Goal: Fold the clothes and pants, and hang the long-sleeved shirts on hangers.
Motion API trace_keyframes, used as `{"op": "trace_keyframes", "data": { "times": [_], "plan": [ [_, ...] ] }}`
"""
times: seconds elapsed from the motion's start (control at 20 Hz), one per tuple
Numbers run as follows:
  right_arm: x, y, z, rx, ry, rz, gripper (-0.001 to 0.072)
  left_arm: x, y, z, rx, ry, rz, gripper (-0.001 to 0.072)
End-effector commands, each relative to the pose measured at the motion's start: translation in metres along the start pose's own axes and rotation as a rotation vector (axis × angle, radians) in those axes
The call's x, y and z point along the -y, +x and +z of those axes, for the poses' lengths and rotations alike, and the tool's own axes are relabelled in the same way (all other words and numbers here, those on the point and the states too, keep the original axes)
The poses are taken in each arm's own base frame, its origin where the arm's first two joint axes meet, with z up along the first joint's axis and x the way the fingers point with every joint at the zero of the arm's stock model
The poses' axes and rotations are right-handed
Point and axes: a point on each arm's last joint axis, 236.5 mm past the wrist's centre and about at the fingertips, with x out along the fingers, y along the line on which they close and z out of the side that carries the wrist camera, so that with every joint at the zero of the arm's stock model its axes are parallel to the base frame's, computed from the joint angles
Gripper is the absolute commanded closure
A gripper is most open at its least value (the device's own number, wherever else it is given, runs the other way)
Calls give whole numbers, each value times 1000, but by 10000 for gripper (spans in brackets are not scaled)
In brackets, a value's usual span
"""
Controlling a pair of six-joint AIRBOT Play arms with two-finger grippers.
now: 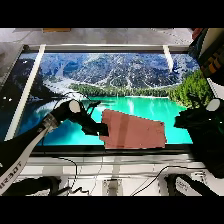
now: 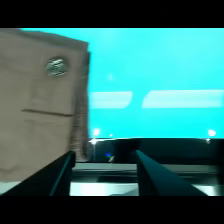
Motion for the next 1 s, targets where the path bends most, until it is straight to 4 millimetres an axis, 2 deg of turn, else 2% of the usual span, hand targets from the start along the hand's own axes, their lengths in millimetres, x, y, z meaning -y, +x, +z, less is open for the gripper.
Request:
{"op": "trace_keyframes", "data": {
  "times": [0.0, 0.05, 0.1, 0.15, 0.2, 0.3, 0.4, 0.55, 0.7, 0.85, 0.9, 0.95],
  "plan": [
    [31, 8, 5, 33, 95, 98, 343, -20, -32, 25, 135, -24, 28, 2],
    [18, 13, 8, 32, 153, 245, 341, -27, -44, 30, 170, -42, 31, 2],
    [3, 18, 7, 10, 177, 378, 281, -35, -56, 34, 203, -64, 31, 2],
    [-9, 24, 4, -23, 186, 466, 187, -41, -66, 37, 229, -82, 31, 2],
    [-16, 34, 1, -56, 189, 510, 138, -48, -73, 40, 252, -100, 32, 2],
    [-23, 60, 1, -84, 189, 508, 89, -57, -80, 44, 272, -127, 34, 2],
    [-32, 82, 6, -80, 170, 476, 89, -61, -83, 46, 285, -136, 36, 2],
    [-50, 99, 11, -86, 116, 449, 89, -62, -85, 51, 307, -136, 39, 2],
    [-71, 112, 3, -149, 82, 466, 91, -62, -85, 51, 307, -135, 40, 2],
    [-109, 109, -7, -197, -7, 570, 104, -63, -85, 52, 313, -134, 45, 2],
    [-126, 104, -6, -187, -54, 620, 131, -64, -86, 54, 321, -133, 46, 2],
    [-142, 99, -5, -172, -88, 670, 194, -64, -86, 56, 330, -133, 47, 2]
  ]
}}
